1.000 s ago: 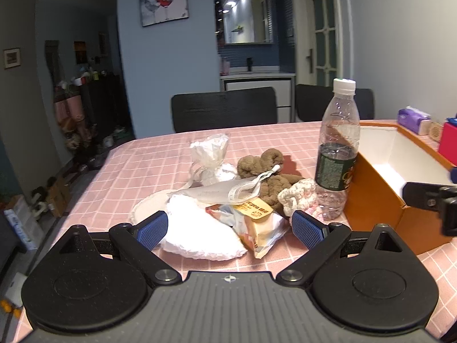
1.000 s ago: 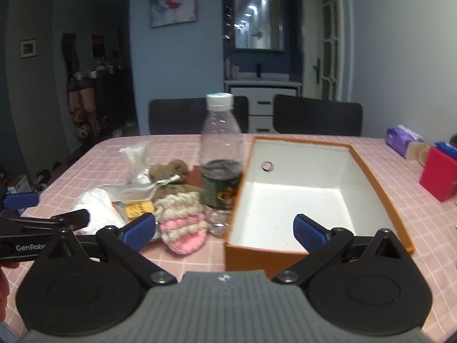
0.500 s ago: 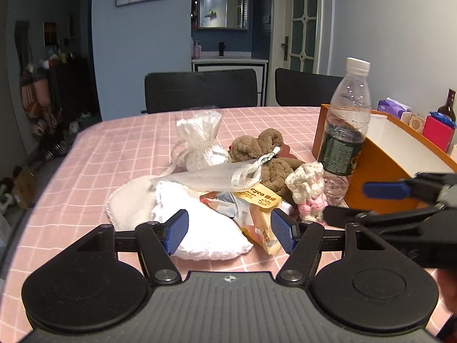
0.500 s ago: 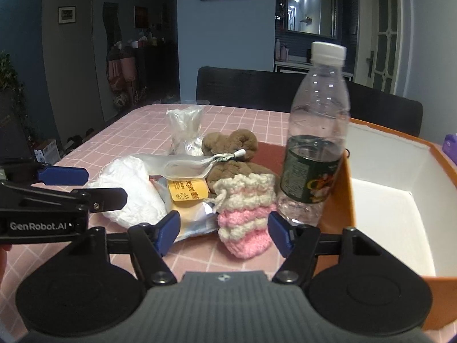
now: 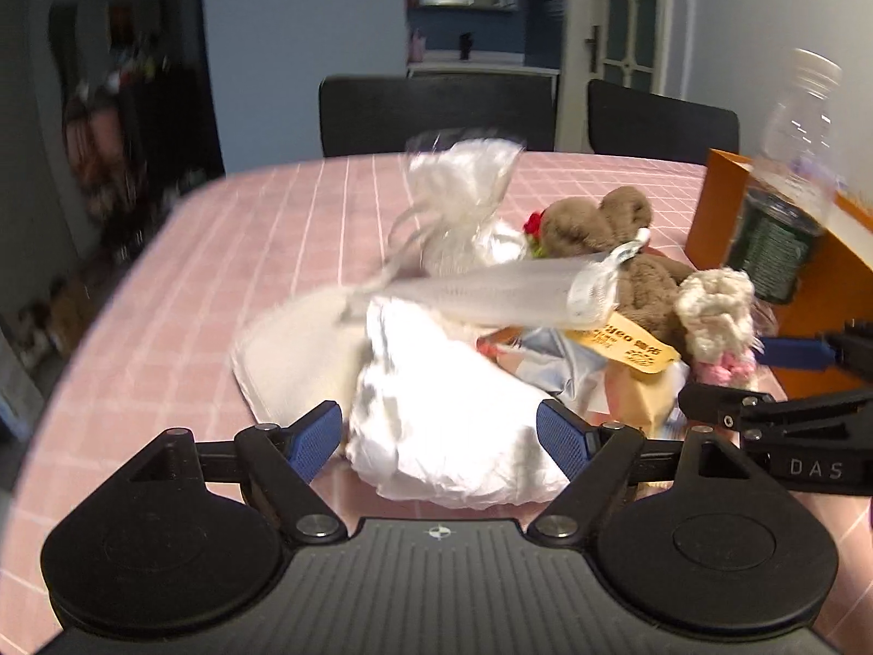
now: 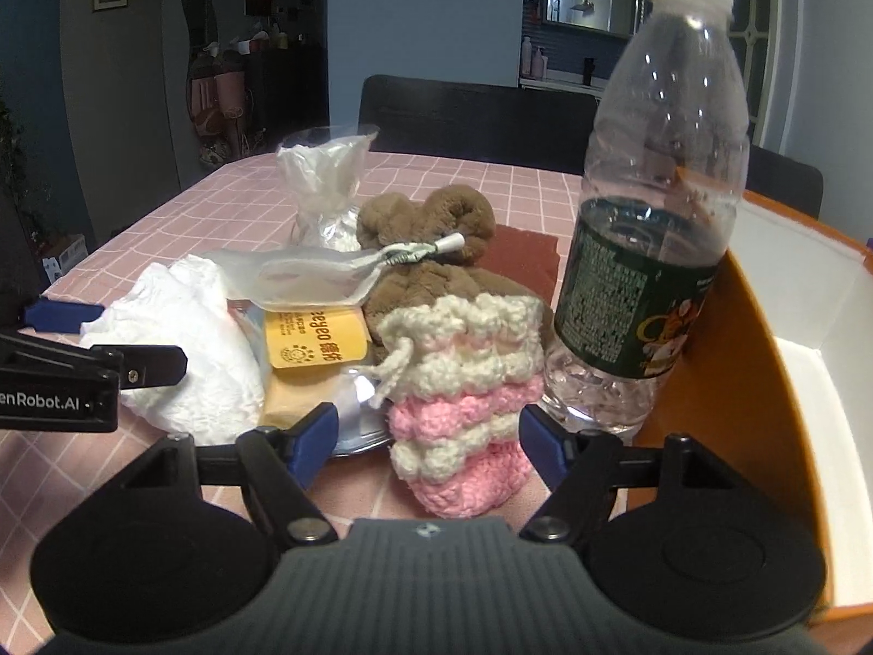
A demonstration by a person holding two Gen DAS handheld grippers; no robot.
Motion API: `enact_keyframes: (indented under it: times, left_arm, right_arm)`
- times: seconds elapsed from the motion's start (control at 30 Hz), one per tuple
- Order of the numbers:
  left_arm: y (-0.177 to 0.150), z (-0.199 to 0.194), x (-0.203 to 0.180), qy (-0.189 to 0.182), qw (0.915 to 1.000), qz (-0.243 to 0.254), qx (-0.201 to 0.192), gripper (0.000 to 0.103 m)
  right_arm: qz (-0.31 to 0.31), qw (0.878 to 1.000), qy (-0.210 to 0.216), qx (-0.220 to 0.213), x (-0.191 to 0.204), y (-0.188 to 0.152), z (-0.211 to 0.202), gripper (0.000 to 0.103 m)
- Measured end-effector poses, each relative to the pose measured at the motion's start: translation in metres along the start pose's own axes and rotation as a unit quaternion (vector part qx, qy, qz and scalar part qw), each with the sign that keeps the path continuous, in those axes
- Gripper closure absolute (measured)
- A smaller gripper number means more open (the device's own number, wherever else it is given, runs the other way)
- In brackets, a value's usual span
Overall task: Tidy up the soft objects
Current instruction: 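Grasp the white cloth with the left tool while the right tool grasps the pink crocheted pouch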
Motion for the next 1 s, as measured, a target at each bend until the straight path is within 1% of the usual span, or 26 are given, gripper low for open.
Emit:
enact_keyframes:
  times: [0.07,0.13,0.17,0.2,0.23,0.27,0.3,0.37,0.4,0.43,0.5,0.57,0.63,0.7,0.83,0.93,0.97,1.0]
  left_arm:
    - [-0.003,0.004,0.002,-0.005,0.9999,-0.014,0.001,0.009]
    - [-0.005,0.003,0.0,0.0,0.9998,-0.022,0.0,0.019]
    - [-0.006,0.001,0.0,0.003,0.9997,-0.023,-0.001,0.028]
    - [-0.006,-0.002,-0.001,0.009,0.9996,-0.025,-0.005,0.037]
    - [-0.007,-0.006,-0.001,0.02,0.9994,-0.027,-0.009,0.044]
    - [-0.006,-0.01,-0.001,0.029,0.9991,-0.028,-0.013,0.058]
    - [-0.005,-0.014,0.001,0.033,0.9987,-0.033,-0.02,0.076]
    - [-0.004,-0.023,0.005,0.016,0.9983,-0.051,-0.025,0.087]
    - [-0.003,-0.027,0.008,0.006,0.9976,-0.064,-0.026,0.089]
    - [-0.001,-0.031,0.009,0.001,0.997,-0.071,-0.029,0.089]
    - [0.001,-0.047,0.007,0.002,0.9963,-0.073,-0.045,0.09]
    - [0.002,-0.067,0.004,-0.004,0.9952,-0.076,-0.061,0.091]
    - [0.001,-0.085,-0.001,-0.012,0.9949,-0.077,-0.064,0.091]
    - [-0.003,-0.099,-0.004,-0.025,0.9952,-0.077,-0.055,0.091]
    - [-0.025,-0.098,-0.009,-0.044,0.9963,-0.074,-0.007,0.09]
    - [-0.042,-0.087,-0.012,-0.027,0.9974,-0.063,0.022,0.082]
    - [-0.046,-0.085,-0.014,-0.019,0.9979,-0.054,0.029,0.072]
    - [-0.049,-0.084,-0.015,-0.011,0.9985,-0.043,0.033,0.053]
  right_arm:
    - [0.007,1.0,0.006,-0.001,-0.004,-0.001,0.004,0.04]
    - [0.01,1.0,0.012,0.0,-0.006,-0.003,0.007,0.053]
    - [0.009,1.0,0.011,-0.002,-0.006,-0.003,0.007,0.058]
    - [0.003,1.0,0.006,-0.002,-0.005,-0.004,0.006,0.07]
    - [-0.002,1.0,0.002,-0.002,-0.005,-0.005,0.006,0.071]
    - [-0.003,1.0,0.004,-0.003,-0.006,-0.005,0.006,0.074]
    - [-0.003,1.0,0.005,-0.003,-0.006,-0.005,0.005,0.077]
    - [-0.012,1.0,0.004,-0.007,-0.004,-0.005,0.002,0.08]
    - [-0.019,1.0,0.002,-0.011,-0.003,-0.004,-0.002,0.081]
    - [-0.023,1.0,0.001,-0.018,-0.002,-0.003,-0.006,0.081]
    - [-0.033,0.999,0.001,-0.027,0.001,0.0,-0.018,0.081]
    - [-0.039,0.999,0.007,-0.026,0.004,0.001,-0.029,0.082]
    - [-0.038,0.999,0.016,-0.023,0.004,-0.001,-0.041,0.081]
    - [-0.04,0.999,0.023,-0.019,0.005,-0.005,-0.052,0.081]
    - [-0.043,0.998,0.043,0.0,0.007,-0.019,-0.07,0.081]
    - [-0.051,0.997,0.049,0.014,0.011,-0.034,-0.071,0.08]
    - [-0.054,0.997,0.05,0.02,0.011,-0.039,-0.07,0.079]
    - [-0.056,0.997,0.051,0.025,0.012,-0.043,-0.068,0.075]
Point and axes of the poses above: each gripper's, at about its wrist camera, not at the fingertips, and z roughly the way its jaws point, x to its left, y to its top, the point moved 2 cm from there along z, roughly the way its jaws point, and after that the axes turned 6 degrees about z, right-handed, at the moved point
